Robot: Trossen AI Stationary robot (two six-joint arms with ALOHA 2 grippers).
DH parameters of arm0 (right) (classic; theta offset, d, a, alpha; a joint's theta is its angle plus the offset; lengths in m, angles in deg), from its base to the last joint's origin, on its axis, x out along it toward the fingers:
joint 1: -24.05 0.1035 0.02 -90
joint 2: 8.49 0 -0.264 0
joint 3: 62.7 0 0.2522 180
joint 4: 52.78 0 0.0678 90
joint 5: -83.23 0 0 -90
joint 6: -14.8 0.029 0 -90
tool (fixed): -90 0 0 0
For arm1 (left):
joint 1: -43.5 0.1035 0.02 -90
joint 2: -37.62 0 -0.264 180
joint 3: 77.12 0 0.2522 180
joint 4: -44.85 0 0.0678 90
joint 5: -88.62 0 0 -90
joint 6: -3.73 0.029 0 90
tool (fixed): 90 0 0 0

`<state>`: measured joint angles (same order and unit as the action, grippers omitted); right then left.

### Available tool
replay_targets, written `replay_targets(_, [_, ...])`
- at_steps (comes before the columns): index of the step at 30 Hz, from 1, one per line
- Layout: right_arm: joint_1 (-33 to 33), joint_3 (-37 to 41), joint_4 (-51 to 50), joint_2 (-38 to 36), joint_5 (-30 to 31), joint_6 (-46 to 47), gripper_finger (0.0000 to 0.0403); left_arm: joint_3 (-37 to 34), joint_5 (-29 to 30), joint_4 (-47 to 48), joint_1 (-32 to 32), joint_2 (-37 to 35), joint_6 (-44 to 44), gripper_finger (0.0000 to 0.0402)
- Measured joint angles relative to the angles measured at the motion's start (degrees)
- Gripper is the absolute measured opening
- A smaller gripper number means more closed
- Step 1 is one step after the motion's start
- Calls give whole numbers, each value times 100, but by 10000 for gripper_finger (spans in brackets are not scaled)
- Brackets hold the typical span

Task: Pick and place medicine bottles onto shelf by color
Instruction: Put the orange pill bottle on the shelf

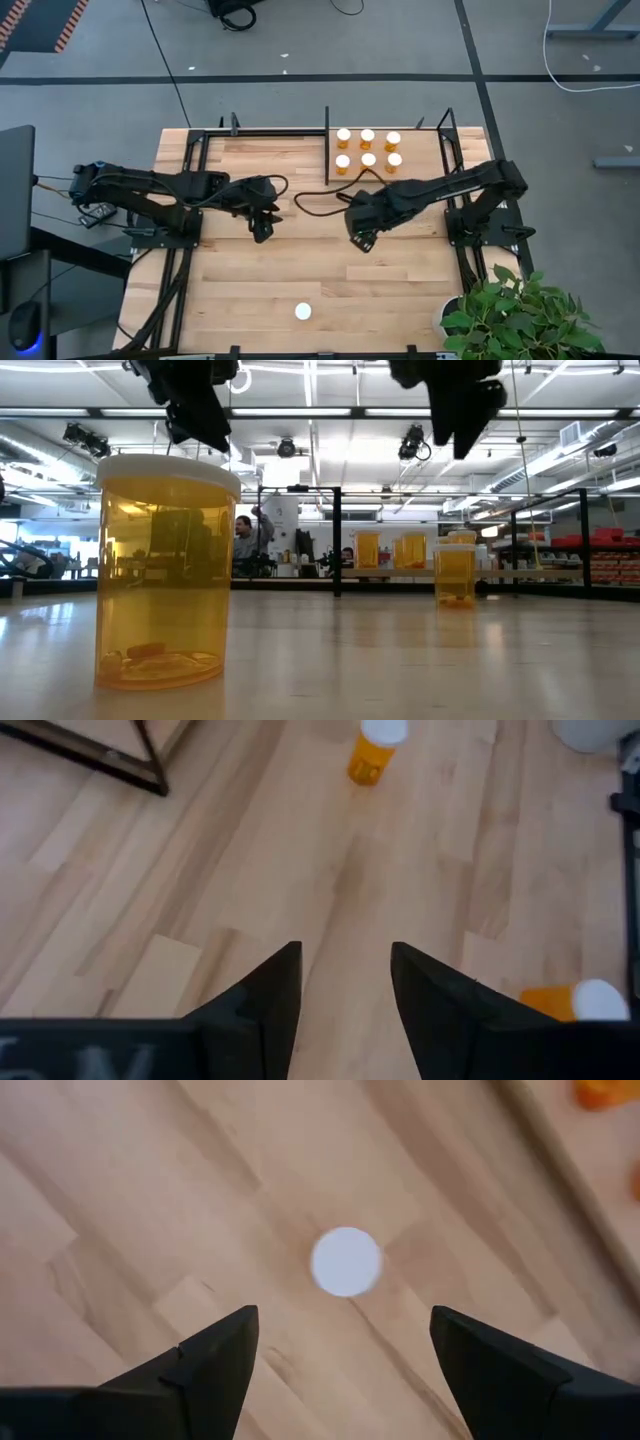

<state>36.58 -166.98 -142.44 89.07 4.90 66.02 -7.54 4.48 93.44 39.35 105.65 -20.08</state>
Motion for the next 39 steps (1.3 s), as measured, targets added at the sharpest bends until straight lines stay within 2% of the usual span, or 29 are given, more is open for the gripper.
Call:
replay_targets(7, [-387,31,489,185,-277,-801,303,0,-2,-62,-328,11,-186,161])
replay_targets(12, [-635,524,761,179,-653,-1334,303,0,12,-67,-497,11,-274,160])
replay_targets(18, [-649,977,785,161,-702,-2038,303,0,17,-49,-632,13,-428,152])
replay_targets(28, [-27,985,888,144,166,-4064,303,0,141,-47,-677,13,-577,144])
replay_targets(32, [95,1016,1061,141,192,-4039,303,0,221,-50,-677,13,-601,147])
replay_targets(39, [137,1343,1980,137,155,-3712,304,0,254,-52,-677,15,-601,141])
